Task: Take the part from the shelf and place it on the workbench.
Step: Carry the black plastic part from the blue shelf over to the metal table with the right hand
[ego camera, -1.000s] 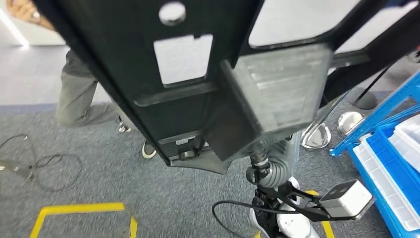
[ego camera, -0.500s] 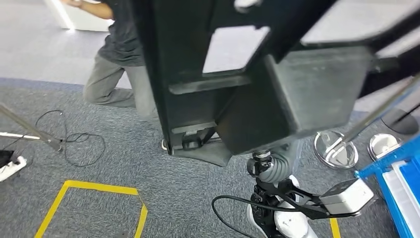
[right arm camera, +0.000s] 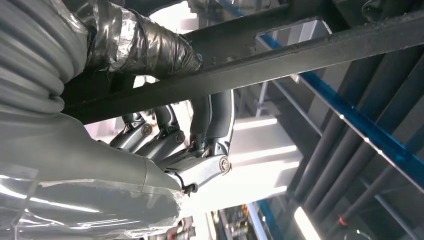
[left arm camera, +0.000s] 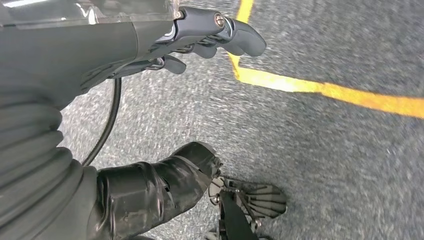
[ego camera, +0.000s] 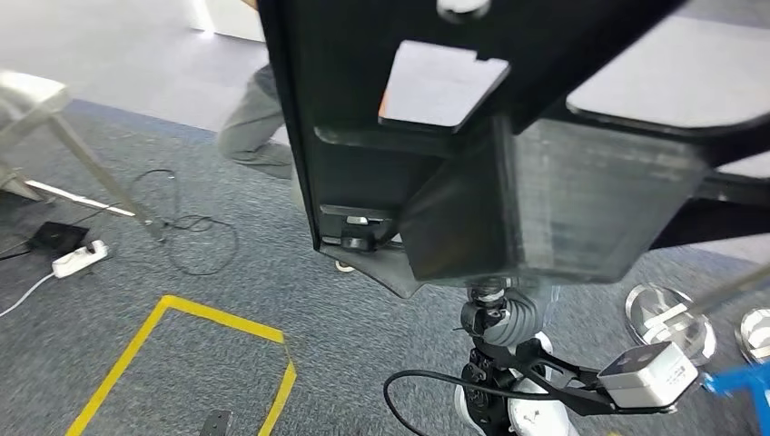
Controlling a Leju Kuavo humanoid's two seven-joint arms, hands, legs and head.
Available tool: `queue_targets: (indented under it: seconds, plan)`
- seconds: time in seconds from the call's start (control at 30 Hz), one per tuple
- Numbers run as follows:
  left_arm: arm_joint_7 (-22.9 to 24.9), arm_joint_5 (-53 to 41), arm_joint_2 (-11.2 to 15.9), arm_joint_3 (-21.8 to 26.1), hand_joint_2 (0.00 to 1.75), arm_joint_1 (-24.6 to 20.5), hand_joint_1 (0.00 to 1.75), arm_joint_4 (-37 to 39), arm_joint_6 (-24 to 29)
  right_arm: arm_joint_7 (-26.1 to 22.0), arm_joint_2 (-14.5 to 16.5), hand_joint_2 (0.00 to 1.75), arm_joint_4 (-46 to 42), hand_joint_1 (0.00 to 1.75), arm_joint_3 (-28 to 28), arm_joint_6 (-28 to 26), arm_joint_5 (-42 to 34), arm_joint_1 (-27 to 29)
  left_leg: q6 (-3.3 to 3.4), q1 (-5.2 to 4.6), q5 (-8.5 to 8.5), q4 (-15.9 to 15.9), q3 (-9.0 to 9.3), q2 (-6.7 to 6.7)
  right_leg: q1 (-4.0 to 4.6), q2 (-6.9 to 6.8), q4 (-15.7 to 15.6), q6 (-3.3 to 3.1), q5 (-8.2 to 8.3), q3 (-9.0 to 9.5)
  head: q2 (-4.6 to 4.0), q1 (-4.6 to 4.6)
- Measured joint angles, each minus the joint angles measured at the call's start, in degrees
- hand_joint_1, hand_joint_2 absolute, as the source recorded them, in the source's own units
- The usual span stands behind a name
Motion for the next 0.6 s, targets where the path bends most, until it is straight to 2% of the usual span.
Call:
queue_targets:
  seconds: [0.03,0.1,0.13,0.17,0.23,0.27,0.3,0.33,0.37,0.4,0.47,0.5,0.53,0.6]
  plan:
    - [0.8,-0.2,0.1,0.0,1.75,-0.1,0.00,0.0,-0.3,0.0,0.0,1.75,0.0,1.75,0.0,0.1,0.1,0.1,-0.37,0.09,0.08,0.0,-0.28,-0.62,0.08,0.46,-0.6,-0.13,-0.21,0.25,0.00,-0.01]
    - [2.8,-0.6,0.3,0.0,1.75,0.1,0.00,0.0,-1.0,0.0,0.0,1.75,-0.1,1.75,0.0,0.2,0.4,0.1,-1.26,0.46,0.35,-0.2,-0.64,-1.69,0.23,-0.78,-1.1,-0.65,-0.02,0.61,0.00,0.05]
    - [3.6,-0.7,0.4,-0.1,1.75,0.2,0.00,0.0,-1.3,0.1,0.1,1.75,-0.1,1.75,0.0,0.2,0.5,0.1,-1.57,0.39,0.09,0.2,-0.87,-0.94,0.16,-1.45,-1.6,-1.01,0.15,0.93,0.00,-0.04]
    - [4.1,-0.7,0.5,-0.1,1.75,0.3,0.00,0.0,-1.4,0.2,0.2,1.75,-0.1,1.75,0.0,0.3,0.6,0.1,-1.83,0.32,-0.66,1.4,-1.49,0.54,0.06,-2.21,-2.0,-1.41,0.32,1.28,0.00,-0.28]
    - [4.6,-0.7,0.5,-0.1,1.75,0.3,0.00,0.0,-1.6,0.3,0.3,1.75,-0.2,1.75,0.0,0.4,0.7,0.2,-2.17,0.20,-3.58,7.1,-4.30,4.43,0.22,-3.84,-2.6,-1.94,0.41,1.77,0.00,-0.82]
    - [4.7,-0.7,0.5,-0.1,1.75,0.2,0.00,0.0,-1.7,0.4,0.3,1.75,-0.2,1.75,0.0,0.4,0.8,0.3,-2.34,0.32,-5.02,10.4,-6.10,5.48,0.39,-4.76,-2.6,-2.12,0.32,1.83,0.00,-0.98]
    - [4.8,-0.7,0.5,-0.1,1.75,0.2,0.00,0.0,-1.7,0.5,0.3,1.75,-0.3,1.75,0.0,0.4,0.8,0.4,-2.47,0.42,-5.77,12.9,-7.43,6.00,0.53,-5.64,-2.6,-2.17,0.21,1.84,0.00,-0.99]
    - [4.9,-0.7,0.5,-0.1,1.75,0.2,0.00,0.0,-1.7,0.6,0.3,1.75,-0.2,1.75,-0.1,0.5,0.7,0.5,-2.57,0.49,-5.59,13.7,-7.88,6.29,0.60,-6.49,-2.5,-2.18,0.08,1.85,0.00,-1.00]
    - [5.1,-0.8,0.5,-0.1,1.75,0.2,0.00,0.0,-1.8,0.8,0.3,1.75,-0.2,1.75,-0.1,0.5,0.7,0.6,-2.61,0.52,-4.49,12.4,-7.18,6.55,0.62,-7.26,-2.5,-2.12,-0.05,1.90,0.00,-1.00]
    - [5.2,-0.8,0.6,-0.1,1.75,0.2,0.00,0.0,-1.8,0.9,0.3,1.75,-0.2,1.75,-0.1,0.6,0.6,0.6,-2.56,0.53,-2.77,9.2,-5.40,7.09,0.62,-7.97,-2.4,-2.00,-0.19,1.99,0.00,-1.00]
    - [5.4,-0.9,0.6,-0.2,1.75,0.0,0.00,0.0,-1.8,1.0,0.3,1.75,-0.2,1.75,-0.1,0.9,0.4,0.6,-2.04,0.19,-0.46,2.1,-1.50,9.16,0.78,-9.20,-2.3,-1.56,-0.57,2.24,0.00,-0.96]
    - [5.4,-1.0,0.6,-0.2,1.75,-0.1,0.00,0.0,-1.8,1.1,0.3,1.75,-0.2,1.75,-0.1,1.1,0.3,0.6,-1.69,-0.02,-0.04,0.0,-0.33,9.83,0.88,-9.72,-2.2,-1.27,-0.75,2.36,0.00,-0.93]
    - [5.4,-1.1,0.6,-0.2,1.75,-0.2,0.00,0.0,-1.9,1.1,0.3,1.75,-0.2,1.75,-0.1,1.3,0.3,0.6,-1.32,-0.25,-0.16,-0.7,0.02,10.03,0.96,-10.17,-2.2,-0.99,-0.89,2.47,0.00,-0.88]
    - [5.4,-1.4,0.6,-0.2,1.75,-0.1,0.00,0.0,-1.8,1.3,0.3,1.75,-0.1,1.75,-0.1,1.7,0.9,0.5,-0.67,-0.28,-0.05,-1.0,0.23,8.77,1.00,-11.02,-2.3,-0.35,-1.16,2.78,0.00,-0.87]
